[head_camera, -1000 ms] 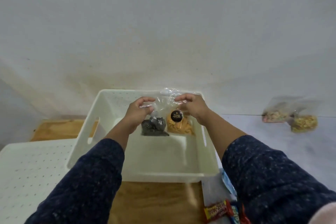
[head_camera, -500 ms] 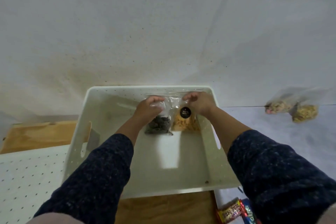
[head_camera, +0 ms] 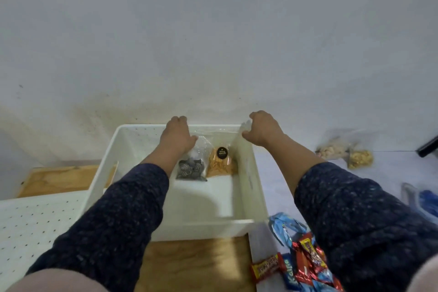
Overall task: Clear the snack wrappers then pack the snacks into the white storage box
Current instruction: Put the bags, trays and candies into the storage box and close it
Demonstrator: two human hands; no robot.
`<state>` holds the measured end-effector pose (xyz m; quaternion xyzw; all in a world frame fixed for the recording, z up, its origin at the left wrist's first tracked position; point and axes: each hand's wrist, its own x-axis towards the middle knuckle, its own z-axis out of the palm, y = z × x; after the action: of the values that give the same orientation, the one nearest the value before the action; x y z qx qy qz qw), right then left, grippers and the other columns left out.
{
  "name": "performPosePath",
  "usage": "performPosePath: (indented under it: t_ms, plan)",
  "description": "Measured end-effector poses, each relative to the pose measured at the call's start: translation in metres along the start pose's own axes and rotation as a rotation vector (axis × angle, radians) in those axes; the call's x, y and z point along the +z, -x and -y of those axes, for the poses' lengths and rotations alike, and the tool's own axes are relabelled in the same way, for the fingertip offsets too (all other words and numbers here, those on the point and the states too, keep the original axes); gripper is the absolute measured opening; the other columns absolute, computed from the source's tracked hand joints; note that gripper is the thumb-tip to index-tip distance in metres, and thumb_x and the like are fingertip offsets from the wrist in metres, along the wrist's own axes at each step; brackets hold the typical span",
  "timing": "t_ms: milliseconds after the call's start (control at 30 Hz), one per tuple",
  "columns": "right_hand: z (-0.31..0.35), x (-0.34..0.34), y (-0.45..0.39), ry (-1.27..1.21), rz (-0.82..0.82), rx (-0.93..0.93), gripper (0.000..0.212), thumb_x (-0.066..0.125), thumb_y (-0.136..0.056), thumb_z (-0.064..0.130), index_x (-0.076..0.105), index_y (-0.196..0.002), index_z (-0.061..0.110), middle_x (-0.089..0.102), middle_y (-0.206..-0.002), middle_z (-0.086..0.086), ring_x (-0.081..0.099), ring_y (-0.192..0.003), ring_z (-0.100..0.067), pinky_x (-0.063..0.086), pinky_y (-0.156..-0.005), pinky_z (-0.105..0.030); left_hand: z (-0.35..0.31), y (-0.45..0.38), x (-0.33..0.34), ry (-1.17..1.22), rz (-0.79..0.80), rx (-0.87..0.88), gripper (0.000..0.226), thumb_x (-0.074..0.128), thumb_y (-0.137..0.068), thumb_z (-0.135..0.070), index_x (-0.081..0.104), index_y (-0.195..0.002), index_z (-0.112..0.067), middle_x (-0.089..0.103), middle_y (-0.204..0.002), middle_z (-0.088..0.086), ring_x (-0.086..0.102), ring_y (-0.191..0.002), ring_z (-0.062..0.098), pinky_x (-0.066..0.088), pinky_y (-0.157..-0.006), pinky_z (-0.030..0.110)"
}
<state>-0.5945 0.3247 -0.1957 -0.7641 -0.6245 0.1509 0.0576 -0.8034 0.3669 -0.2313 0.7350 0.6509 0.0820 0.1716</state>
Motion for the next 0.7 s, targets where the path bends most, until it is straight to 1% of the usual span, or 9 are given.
performPosePath:
  t_ms: [100, 200, 300, 467, 700]
  plan:
    - [-0.022, -0.023, 0.023, 0.043, -0.073, -0.007, 0.062, 0.056, -0.087, 0.034, 0.038, -0.137, 0.003, 0.041, -0.139, -0.013, 0.042, -0.128, -0.029, 0.040, -0.099, -0.036, -0.028, 0.020, -0.016, -0.104, -0.039, 0.028, 0.072, 0.058, -0.089, -0.042, 0.029, -0.142, -0.004, 0.037, -0.142, 0.015, 0.036, -0.133, 0.030, 0.035, -0.107, 0.039]
    - [-0.047, -0.046, 0.049, 0.083, -0.114, -0.006, 0.067, 0.055, -0.087, 0.041, 0.036, -0.139, 0.003, 0.039, -0.141, -0.012, 0.041, -0.128, -0.029, 0.041, -0.099, -0.039, -0.055, 0.043, -0.032, -0.218, -0.090, 0.075, 0.072, 0.054, -0.088, -0.050, 0.032, -0.140, -0.004, 0.041, -0.140, 0.015, 0.040, -0.130, 0.029, 0.040, -0.102, 0.040]
    - [-0.073, -0.069, 0.075, 0.097, -0.155, 0.005, 0.067, 0.053, -0.087, 0.042, 0.037, -0.139, 0.003, 0.039, -0.141, -0.012, 0.041, -0.129, -0.029, 0.041, -0.098, -0.039, -0.079, 0.067, -0.045, -0.293, -0.140, 0.091, 0.072, 0.049, -0.088, -0.055, 0.036, -0.138, -0.005, 0.045, -0.137, 0.014, 0.044, -0.126, 0.029, 0.043, -0.097, 0.040]
    - [-0.113, -0.099, 0.117, 0.111, -0.214, 0.034, 0.066, 0.052, -0.087, 0.043, 0.038, -0.138, 0.003, 0.039, -0.142, -0.013, 0.042, -0.128, -0.030, 0.042, -0.098, -0.039, -0.115, 0.104, -0.057, -0.321, -0.220, 0.078, 0.074, 0.043, -0.088, -0.061, 0.042, -0.134, -0.003, 0.049, -0.132, 0.015, 0.047, -0.122, 0.030, 0.045, -0.093, 0.040]
    - [-0.160, -0.121, 0.164, 0.107, -0.276, 0.106, 0.062, 0.051, -0.088, 0.042, 0.041, -0.136, 0.005, 0.042, -0.140, -0.011, 0.044, -0.126, -0.029, 0.043, -0.094, -0.038, -0.173, 0.132, -0.059, -0.338, -0.279, 0.173, 0.072, 0.041, -0.089, -0.061, 0.046, -0.130, -0.003, 0.050, -0.129, 0.014, 0.049, -0.118, 0.030, 0.047, -0.089, 0.040]
